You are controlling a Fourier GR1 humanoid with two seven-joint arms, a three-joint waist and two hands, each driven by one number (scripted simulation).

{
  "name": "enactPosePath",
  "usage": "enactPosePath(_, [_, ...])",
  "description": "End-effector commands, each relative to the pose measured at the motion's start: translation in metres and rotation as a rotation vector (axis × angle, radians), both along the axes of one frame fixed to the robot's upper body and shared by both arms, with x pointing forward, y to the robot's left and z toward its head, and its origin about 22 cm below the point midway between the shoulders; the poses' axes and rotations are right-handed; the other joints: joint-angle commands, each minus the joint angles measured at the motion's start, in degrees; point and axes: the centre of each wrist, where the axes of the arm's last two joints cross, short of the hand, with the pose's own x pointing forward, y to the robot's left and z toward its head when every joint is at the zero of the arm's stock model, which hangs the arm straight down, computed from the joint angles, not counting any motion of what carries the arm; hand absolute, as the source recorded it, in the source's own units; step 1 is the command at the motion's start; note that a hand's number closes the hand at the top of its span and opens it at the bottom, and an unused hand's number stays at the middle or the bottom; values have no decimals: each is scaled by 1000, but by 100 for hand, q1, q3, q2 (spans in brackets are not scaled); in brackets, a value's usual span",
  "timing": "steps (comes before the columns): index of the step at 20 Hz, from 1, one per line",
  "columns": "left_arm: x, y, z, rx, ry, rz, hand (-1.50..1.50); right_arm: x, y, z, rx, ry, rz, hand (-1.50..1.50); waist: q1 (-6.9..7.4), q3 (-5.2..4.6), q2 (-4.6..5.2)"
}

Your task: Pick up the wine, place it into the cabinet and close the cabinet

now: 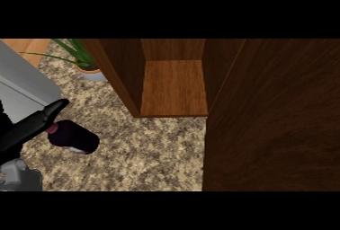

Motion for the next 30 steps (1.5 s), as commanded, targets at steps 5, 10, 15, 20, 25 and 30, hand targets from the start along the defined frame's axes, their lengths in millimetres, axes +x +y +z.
enactPosePath(5, [50,-12,11,-130,17,67,-150,-35,-13,15,-3,64,64,-150,46,4,-14])
enactPosePath(10, [52,-39,31,-131,13,80,-150,-28,-13,27,6,55,69,-150,84,6,-17])
enactPosePath(15, [48,-53,15,-127,15,76,-150,-27,-5,46,11,61,84,-150,101,3,-16])
enactPosePath(20, [56,-48,8,-119,44,79,-150,-33,-18,41,-13,65,75,-150,87,4,-15])
enactPosePath(25, [50,-54,17,-104,32,101,-150,-32,-15,43,-4,58,59,-150,88,4,-17])
enactPosePath(30, [29,-59,0,-143,68,142,-150,-26,-8,50,25,66,84,-150,103,3,-17])
